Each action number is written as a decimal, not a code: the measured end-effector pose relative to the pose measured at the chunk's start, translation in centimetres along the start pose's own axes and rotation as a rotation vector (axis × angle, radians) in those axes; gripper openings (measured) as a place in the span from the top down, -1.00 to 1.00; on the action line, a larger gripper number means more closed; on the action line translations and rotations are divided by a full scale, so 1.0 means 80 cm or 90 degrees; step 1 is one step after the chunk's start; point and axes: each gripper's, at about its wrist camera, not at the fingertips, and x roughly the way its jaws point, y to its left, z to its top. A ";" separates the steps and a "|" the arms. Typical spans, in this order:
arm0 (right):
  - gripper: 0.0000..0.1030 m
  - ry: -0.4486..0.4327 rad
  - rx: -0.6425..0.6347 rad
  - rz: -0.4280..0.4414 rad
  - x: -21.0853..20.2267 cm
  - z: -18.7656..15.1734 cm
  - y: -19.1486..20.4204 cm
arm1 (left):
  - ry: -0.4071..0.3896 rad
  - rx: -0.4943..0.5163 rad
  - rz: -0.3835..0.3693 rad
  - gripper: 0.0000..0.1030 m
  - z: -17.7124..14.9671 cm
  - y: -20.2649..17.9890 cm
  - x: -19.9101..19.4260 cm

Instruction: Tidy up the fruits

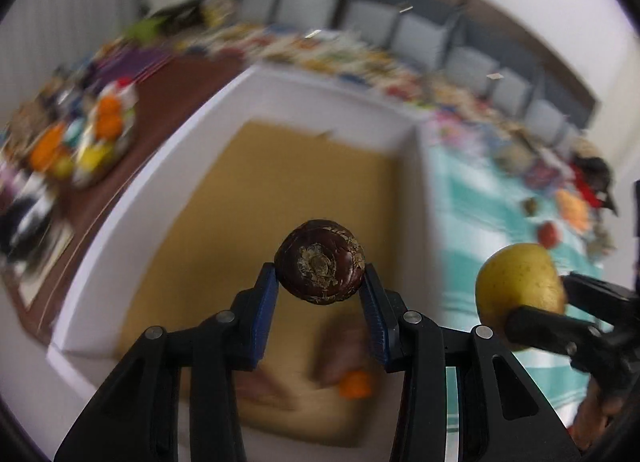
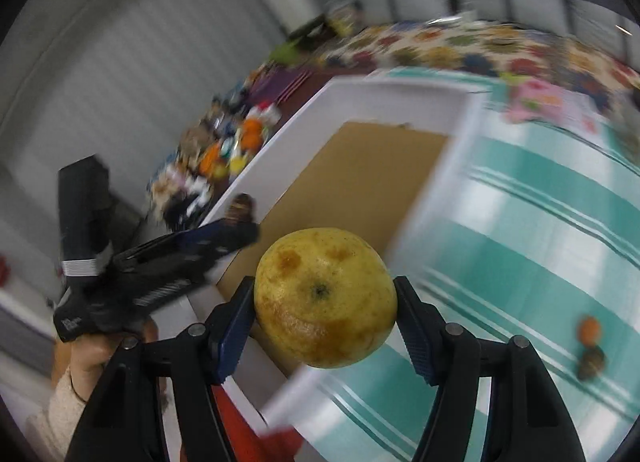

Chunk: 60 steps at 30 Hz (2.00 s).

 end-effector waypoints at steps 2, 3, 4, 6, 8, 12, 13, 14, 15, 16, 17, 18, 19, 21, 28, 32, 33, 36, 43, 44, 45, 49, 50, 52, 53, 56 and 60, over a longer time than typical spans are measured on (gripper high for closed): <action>-0.29 0.035 -0.020 -0.010 0.049 0.009 0.022 | 0.028 -0.024 0.023 0.18 -0.008 0.026 0.021; -0.29 0.048 -0.032 -0.019 0.067 0.013 0.028 | 0.041 -0.034 0.035 0.18 -0.014 0.039 0.031; -0.29 0.060 -0.046 -0.031 0.086 0.014 0.035 | 0.049 -0.040 0.042 0.17 -0.020 0.045 0.037; -0.30 0.078 -0.069 -0.056 0.113 0.009 0.050 | 0.069 -0.054 0.057 0.16 -0.030 0.058 0.052; -0.30 0.095 -0.087 -0.080 0.135 0.007 0.052 | 0.079 -0.057 0.072 0.15 -0.039 0.069 0.058; -0.31 0.114 -0.112 -0.123 0.161 -0.006 0.058 | 0.079 -0.055 0.087 -0.15 -0.051 0.071 0.060; -0.32 0.109 -0.116 -0.132 0.162 -0.007 0.058 | 0.070 -0.054 0.091 -0.29 -0.049 0.071 0.055; -0.35 0.089 -0.115 -0.137 0.158 -0.007 0.059 | 0.054 -0.055 0.095 -0.36 -0.047 0.069 0.048; -0.51 0.061 -0.113 -0.138 0.147 -0.004 0.060 | 0.039 -0.057 0.097 -0.52 -0.044 0.068 0.039; -0.65 0.028 -0.113 -0.141 0.132 0.000 0.061 | 0.013 -0.062 0.096 -0.66 -0.041 0.065 0.026; -0.88 -0.006 -0.117 -0.145 0.113 0.004 0.062 | -0.013 -0.067 0.093 -0.69 -0.036 0.063 0.012; -1.00 -0.034 -0.120 -0.149 0.098 0.007 0.062 | -0.040 -0.071 0.089 -0.69 -0.032 0.057 -0.002; -1.00 -0.067 -0.124 -0.155 0.077 0.010 0.062 | -0.069 -0.074 0.079 -0.71 -0.027 0.049 -0.019; -1.00 -0.124 -0.132 -0.168 0.032 0.011 0.056 | -0.113 -0.069 0.057 -0.75 -0.019 0.030 -0.044; -1.00 -0.244 -0.099 -0.279 -0.104 -0.062 -0.037 | -0.189 0.041 -0.060 -0.80 -0.053 -0.118 -0.086; -1.00 -0.212 -0.039 -0.344 -0.135 -0.148 -0.123 | -0.133 0.106 -0.132 -0.81 -0.115 -0.209 -0.047; -1.00 -0.196 -0.020 -0.365 -0.139 -0.177 -0.148 | -0.104 0.119 -0.144 -0.81 -0.135 -0.229 -0.028; -1.00 -0.154 0.029 -0.422 -0.147 -0.254 -0.208 | -0.028 0.165 -0.163 -0.81 -0.198 -0.281 0.029; -1.00 -0.151 0.166 -0.478 -0.182 -0.379 -0.290 | 0.027 0.265 -0.117 -0.81 -0.277 -0.329 0.093; -1.00 -0.154 0.187 -0.476 -0.184 -0.391 -0.293 | 0.015 0.272 -0.108 -0.81 -0.281 -0.330 0.091; -1.00 -0.158 0.202 -0.473 -0.185 -0.398 -0.298 | 0.011 0.274 -0.103 -0.81 -0.281 -0.328 0.091; -1.00 -0.151 0.204 -0.472 -0.175 -0.406 -0.299 | -0.001 0.275 -0.089 -0.84 -0.287 -0.327 0.094; -1.00 -0.146 0.197 -0.473 -0.172 -0.410 -0.295 | -0.006 0.286 -0.081 -0.86 -0.291 -0.332 0.097; -1.00 -0.142 0.191 -0.475 -0.165 -0.409 -0.295 | -0.017 0.290 -0.077 -0.90 -0.295 -0.335 0.099; -1.00 -0.142 0.188 -0.481 -0.163 -0.411 -0.294 | -0.019 0.288 -0.078 -0.91 -0.294 -0.334 0.099; -1.00 -0.149 0.186 -0.484 -0.162 -0.413 -0.296 | -0.028 0.288 -0.071 -0.93 -0.295 -0.335 0.101; -1.00 -0.154 0.182 -0.490 -0.160 -0.414 -0.294 | -0.048 0.293 -0.072 -0.93 -0.300 -0.334 0.100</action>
